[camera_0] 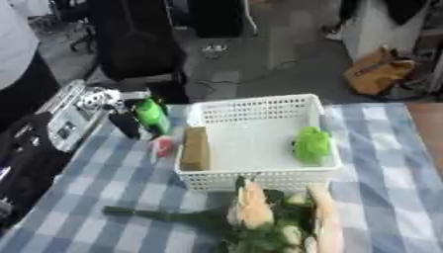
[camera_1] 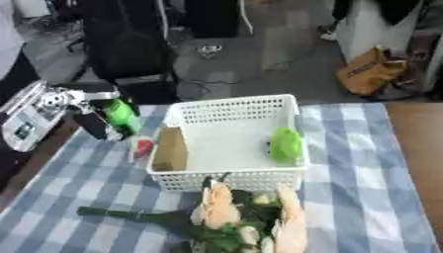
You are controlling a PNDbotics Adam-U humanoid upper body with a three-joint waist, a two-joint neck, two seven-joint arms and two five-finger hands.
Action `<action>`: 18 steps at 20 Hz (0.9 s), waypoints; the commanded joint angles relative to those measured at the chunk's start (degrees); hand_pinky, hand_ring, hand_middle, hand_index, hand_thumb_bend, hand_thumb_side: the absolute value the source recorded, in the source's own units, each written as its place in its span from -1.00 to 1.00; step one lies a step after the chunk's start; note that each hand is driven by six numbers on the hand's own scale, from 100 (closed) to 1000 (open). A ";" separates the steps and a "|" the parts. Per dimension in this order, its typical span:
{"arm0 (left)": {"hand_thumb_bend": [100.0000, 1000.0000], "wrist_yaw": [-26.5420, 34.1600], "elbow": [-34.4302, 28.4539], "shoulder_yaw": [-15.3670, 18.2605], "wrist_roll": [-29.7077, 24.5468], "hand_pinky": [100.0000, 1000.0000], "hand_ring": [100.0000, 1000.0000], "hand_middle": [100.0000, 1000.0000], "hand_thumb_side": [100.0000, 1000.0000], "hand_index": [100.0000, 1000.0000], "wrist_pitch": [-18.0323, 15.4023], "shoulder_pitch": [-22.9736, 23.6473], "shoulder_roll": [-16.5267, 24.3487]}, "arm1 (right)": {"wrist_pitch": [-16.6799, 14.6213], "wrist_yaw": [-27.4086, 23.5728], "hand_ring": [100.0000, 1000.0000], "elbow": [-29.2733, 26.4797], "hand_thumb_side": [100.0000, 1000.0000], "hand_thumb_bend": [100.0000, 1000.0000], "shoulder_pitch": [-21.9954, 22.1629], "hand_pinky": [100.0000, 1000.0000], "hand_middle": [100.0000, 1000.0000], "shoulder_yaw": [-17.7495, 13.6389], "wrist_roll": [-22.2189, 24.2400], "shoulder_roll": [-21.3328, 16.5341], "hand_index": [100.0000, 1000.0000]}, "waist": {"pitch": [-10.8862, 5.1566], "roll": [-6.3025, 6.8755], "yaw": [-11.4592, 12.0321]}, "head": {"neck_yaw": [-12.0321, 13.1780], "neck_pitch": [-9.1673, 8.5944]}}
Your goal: Pick up objects on the table and place them in the box.
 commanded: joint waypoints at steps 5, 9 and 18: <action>-0.60 -1.82 0.81 0.34 -1.26 -1.00 -0.72 -0.42 -1.00 -0.04 -0.41 -7.35 -0.59 | -0.71 -0.98 0.52 -0.87 0.94 -1.00 0.37 0.32 0.23 -0.14 -1.03 -2.41 0.25 | -2.83 1.09 -0.06 | 0.26 0.69; -0.58 -3.87 4.12 0.22 -1.36 -1.00 -0.72 -0.42 -1.00 -0.04 -1.41 -11.77 -3.47 | -0.31 -1.56 0.52 -0.87 0.94 -1.00 0.43 0.31 0.23 0.07 -0.76 -2.96 0.24 | -3.26 1.44 -0.40 | 0.68 1.04; -0.56 -9.12 12.31 -0.30 -0.30 -1.00 -0.72 -0.42 -1.00 -0.04 -4.11 -18.82 -12.22 | 0.58 -4.07 0.52 -0.87 0.94 -1.00 0.01 0.32 0.23 0.63 0.31 -4.31 0.24 | -3.92 1.93 -2.17 | 2.92 1.61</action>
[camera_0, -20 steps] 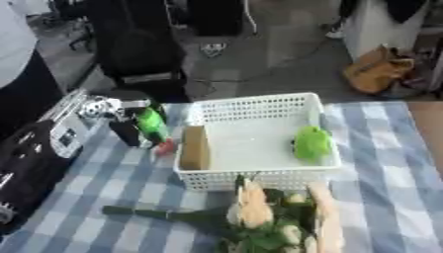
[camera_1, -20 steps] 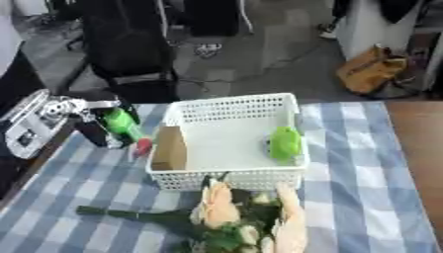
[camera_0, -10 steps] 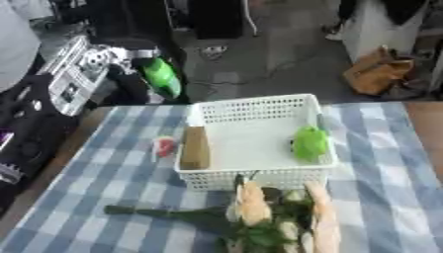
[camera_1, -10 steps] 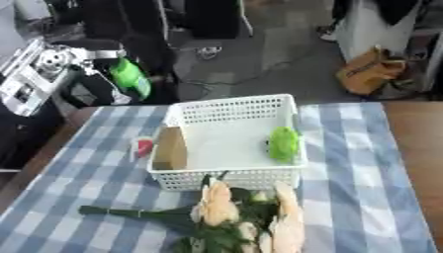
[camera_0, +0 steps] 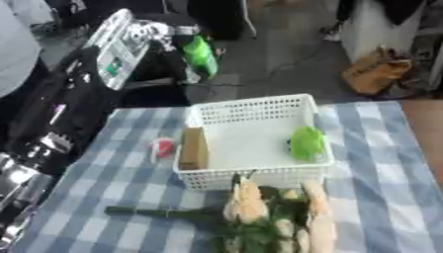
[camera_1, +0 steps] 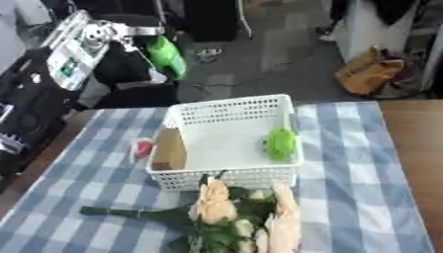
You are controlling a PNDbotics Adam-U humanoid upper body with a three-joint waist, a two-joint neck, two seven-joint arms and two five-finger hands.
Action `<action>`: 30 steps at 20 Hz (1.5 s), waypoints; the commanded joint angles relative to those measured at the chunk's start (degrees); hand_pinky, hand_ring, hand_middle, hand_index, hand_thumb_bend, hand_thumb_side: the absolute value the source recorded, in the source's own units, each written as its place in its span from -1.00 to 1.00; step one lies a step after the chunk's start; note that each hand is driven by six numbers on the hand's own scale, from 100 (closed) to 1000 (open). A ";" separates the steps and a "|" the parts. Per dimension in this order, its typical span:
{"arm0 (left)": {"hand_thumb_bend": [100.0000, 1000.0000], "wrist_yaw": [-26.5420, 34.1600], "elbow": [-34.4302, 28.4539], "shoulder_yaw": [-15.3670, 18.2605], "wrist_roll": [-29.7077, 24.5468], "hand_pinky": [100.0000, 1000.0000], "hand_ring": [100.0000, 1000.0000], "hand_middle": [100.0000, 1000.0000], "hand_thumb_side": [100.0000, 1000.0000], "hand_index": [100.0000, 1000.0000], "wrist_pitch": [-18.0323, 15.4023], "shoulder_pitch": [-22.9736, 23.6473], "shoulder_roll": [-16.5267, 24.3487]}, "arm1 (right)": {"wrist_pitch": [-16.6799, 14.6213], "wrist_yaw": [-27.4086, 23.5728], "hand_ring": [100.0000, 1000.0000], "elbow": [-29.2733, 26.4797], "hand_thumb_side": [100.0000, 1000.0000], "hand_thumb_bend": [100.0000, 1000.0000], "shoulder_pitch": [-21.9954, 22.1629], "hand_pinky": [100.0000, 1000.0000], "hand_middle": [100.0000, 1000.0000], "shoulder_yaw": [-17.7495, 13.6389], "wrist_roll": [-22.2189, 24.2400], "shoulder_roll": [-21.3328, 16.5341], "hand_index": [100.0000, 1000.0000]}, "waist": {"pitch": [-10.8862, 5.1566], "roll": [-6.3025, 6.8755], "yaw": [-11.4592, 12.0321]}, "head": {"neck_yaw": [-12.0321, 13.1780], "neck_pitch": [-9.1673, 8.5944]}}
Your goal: Pick up objects on the table and place them in the box.
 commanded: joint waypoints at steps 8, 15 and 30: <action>-0.51 -7.43 7.85 0.41 2.53 -1.00 -0.72 -0.42 -1.00 -0.03 -0.04 -3.78 -6.56 | 0.06 -3.41 0.52 -0.87 0.94 -1.00 -1.03 0.32 0.23 0.49 1.62 -2.19 0.24 | -1.89 0.68 -1.57 | 1.99 0.13; -0.42 -13.20 13.35 0.45 3.30 -1.00 -0.68 -0.40 -1.00 -0.02 -1.32 -4.01 -9.47 | 0.24 -4.72 0.52 -0.87 0.94 -1.00 -1.39 0.32 0.23 0.69 2.81 -2.74 0.24 | -1.88 1.26 -2.71 | 2.65 0.04; -0.23 -20.00 21.86 2.71 5.89 -1.00 -0.14 0.05 -0.82 0.36 -5.66 -2.99 -14.93 | 0.77 -6.86 0.52 -0.87 0.94 -1.00 -2.44 0.31 0.23 1.13 4.86 -3.27 0.24 | -1.37 1.82 -4.45 | 3.25 -0.53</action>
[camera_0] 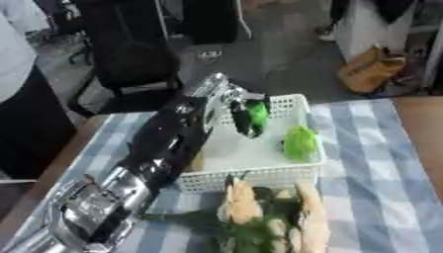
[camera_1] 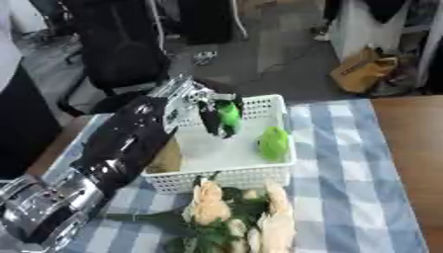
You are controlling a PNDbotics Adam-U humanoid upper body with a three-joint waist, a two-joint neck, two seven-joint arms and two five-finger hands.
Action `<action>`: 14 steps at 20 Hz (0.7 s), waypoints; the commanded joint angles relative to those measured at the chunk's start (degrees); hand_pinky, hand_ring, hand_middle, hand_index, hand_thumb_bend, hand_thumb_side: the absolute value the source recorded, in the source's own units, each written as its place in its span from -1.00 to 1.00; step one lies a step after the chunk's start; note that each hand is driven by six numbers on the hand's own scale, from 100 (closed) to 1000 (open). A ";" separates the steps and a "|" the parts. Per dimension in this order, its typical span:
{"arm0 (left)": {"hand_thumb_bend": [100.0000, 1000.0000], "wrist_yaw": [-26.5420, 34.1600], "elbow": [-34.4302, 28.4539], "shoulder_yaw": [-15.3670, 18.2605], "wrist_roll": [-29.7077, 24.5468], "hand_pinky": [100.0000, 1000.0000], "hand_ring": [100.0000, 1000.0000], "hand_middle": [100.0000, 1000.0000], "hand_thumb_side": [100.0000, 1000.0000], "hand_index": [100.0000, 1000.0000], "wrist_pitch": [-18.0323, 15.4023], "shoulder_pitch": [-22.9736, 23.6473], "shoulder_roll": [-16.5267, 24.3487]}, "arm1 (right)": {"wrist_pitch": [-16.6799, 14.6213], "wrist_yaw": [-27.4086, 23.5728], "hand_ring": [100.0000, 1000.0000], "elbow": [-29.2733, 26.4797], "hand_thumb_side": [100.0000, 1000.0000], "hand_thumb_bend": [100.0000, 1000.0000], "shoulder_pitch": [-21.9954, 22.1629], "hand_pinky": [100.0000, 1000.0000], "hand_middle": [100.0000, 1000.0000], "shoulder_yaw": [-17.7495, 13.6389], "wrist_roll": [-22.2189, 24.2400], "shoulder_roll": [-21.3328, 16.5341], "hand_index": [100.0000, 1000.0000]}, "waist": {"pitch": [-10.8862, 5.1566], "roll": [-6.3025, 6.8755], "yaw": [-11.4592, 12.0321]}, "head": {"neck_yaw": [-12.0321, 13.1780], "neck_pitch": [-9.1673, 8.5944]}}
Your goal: Pick up objects on the table and place them in the box.
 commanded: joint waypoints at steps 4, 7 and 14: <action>0.31 1.17 1.06 0.65 -6.65 0.80 1.00 1.00 0.00 1.00 -4.63 -1.95 0.41 | -0.06 -0.69 0.52 -0.87 0.94 -1.00 -0.30 0.31 0.23 -0.04 0.64 -1.81 0.24 | -1.44 0.48 0.21 | 0.45 -0.15; 0.40 2.47 1.21 1.19 -14.36 1.00 1.00 1.00 0.20 1.00 -6.47 -2.70 0.63 | 0.01 -0.84 0.52 -0.87 0.94 -1.00 -0.17 0.31 0.23 0.08 0.88 -1.89 0.24 | -1.60 0.50 0.42 | 0.50 0.03; 0.40 3.10 -0.42 1.45 -18.90 1.00 1.00 1.00 0.17 1.00 -6.26 -3.21 1.18 | 0.19 -1.20 0.52 -0.87 0.94 -1.00 -0.02 0.31 0.23 0.11 1.12 -2.04 0.24 | -1.78 0.52 0.67 | 0.42 -0.14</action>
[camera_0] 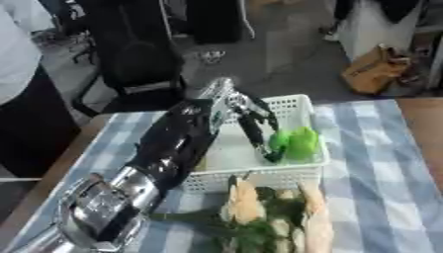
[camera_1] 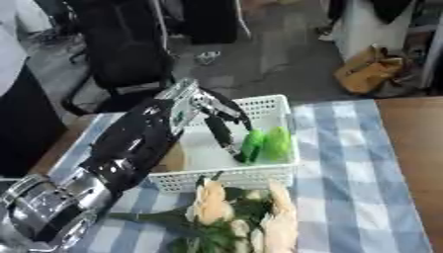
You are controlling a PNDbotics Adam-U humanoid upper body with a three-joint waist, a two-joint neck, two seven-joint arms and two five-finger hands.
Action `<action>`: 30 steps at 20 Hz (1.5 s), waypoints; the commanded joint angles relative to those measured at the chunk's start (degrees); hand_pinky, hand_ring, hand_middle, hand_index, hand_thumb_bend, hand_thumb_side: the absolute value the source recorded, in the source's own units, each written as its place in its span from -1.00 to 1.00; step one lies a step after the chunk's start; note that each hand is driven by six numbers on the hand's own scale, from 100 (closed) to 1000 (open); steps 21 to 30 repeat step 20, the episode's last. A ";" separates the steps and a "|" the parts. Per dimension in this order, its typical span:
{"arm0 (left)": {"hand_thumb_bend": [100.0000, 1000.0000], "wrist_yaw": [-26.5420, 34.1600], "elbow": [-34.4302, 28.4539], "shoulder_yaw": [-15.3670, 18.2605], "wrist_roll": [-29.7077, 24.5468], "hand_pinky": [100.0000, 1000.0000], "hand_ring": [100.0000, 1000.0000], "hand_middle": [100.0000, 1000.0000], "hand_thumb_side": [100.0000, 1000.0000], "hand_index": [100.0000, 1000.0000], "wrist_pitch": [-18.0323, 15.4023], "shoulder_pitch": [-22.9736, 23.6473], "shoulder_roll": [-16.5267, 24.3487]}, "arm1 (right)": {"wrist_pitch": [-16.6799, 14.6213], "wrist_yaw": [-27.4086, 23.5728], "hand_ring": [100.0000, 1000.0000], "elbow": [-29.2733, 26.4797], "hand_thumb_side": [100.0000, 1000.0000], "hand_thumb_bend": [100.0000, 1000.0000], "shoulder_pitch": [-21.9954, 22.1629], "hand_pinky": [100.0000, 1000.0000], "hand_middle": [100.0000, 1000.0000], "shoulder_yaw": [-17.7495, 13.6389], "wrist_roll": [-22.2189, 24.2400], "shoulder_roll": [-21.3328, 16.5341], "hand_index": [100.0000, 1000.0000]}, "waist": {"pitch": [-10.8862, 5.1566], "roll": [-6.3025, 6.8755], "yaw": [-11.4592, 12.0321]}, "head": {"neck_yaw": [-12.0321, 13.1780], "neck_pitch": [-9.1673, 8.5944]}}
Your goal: Pick up objects on the table and place them in the box.
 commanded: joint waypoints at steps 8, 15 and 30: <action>0.21 3.25 -3.35 1.25 -2.63 1.00 1.00 1.00 0.11 1.00 -0.79 -2.46 2.96 | 0.13 -0.77 0.52 -0.87 0.94 -1.00 0.09 0.31 0.23 0.06 0.57 -1.42 0.24 | -1.88 0.30 0.61 | -0.06 0.10; 0.01 11.78 -9.43 2.77 -2.67 0.49 0.87 0.94 -0.01 1.00 2.13 -2.57 8.89 | -0.05 -0.53 0.52 -0.87 0.94 -1.00 0.79 0.32 0.23 -0.18 0.53 -1.15 0.24 | -2.22 -0.06 1.77 | -0.63 0.48; -0.29 16.82 -12.55 4.11 -2.67 0.29 0.68 0.66 -0.07 0.70 4.10 -1.40 13.82 | -0.23 -0.27 0.52 -0.87 0.93 -1.00 1.16 0.32 0.23 -0.44 0.20 -1.06 0.24 | -2.38 -0.14 2.40 | -1.23 0.71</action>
